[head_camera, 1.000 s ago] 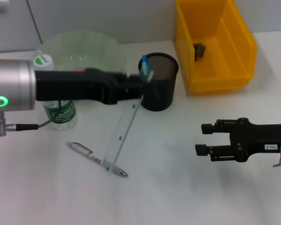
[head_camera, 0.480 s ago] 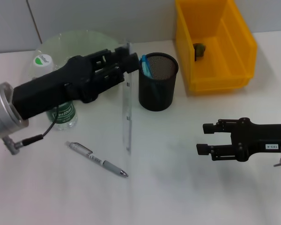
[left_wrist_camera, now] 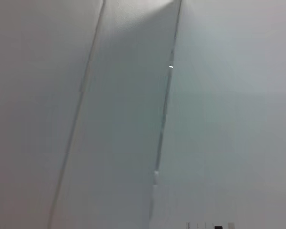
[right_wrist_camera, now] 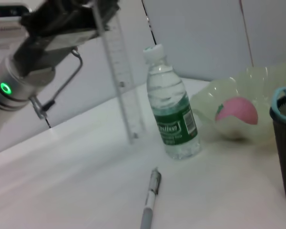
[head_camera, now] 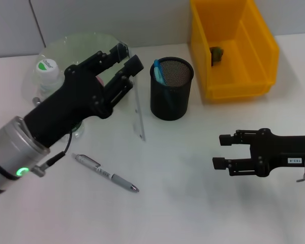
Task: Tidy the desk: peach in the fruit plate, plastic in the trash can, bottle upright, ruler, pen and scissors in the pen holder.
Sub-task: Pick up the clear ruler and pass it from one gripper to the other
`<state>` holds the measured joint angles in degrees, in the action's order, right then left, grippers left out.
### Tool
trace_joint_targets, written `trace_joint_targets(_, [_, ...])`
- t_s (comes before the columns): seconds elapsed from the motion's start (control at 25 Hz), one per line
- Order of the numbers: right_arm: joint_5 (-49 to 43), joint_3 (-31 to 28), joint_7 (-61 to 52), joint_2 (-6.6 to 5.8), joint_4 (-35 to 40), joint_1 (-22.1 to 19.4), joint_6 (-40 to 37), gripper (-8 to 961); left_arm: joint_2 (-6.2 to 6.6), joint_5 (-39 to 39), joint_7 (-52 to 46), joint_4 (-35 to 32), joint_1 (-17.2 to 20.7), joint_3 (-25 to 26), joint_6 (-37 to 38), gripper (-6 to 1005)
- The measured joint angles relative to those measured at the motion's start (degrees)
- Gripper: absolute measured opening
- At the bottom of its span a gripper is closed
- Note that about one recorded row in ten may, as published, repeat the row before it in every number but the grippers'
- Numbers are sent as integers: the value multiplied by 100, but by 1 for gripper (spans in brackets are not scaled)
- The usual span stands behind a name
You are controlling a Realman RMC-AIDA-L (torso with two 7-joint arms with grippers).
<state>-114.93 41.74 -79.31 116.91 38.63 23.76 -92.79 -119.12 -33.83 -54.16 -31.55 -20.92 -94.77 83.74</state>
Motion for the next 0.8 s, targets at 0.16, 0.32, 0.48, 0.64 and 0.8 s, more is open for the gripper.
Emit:
trace_joint_targets(0.16, [238,-94,337,97,21,-38,-9,743,-7,1810,1422,65,66,-1434,-530,416])
trace_joint_targets(0.32, [928,-130,954,219,-114,-153,-16,743,-5,3157,2393,16,87,-2466,-743,418])
trace_joint_targets(0.48, [1694,-72,1635,232,-643,-149,-54,743,-6,3971,2994,-65,102,-3079,-828,420])
trace_joint_targets(0.64, [2080,-69,2257,252,-1216,-3,-94,743,-5,4956,3729,-250,118,-3773,-1020,422])
trace_joint_targets(0.8, [2332,-72,2736,266,-1812,224,-87,743,-4,5646,4234,-411,119,-4202,-1212,424])
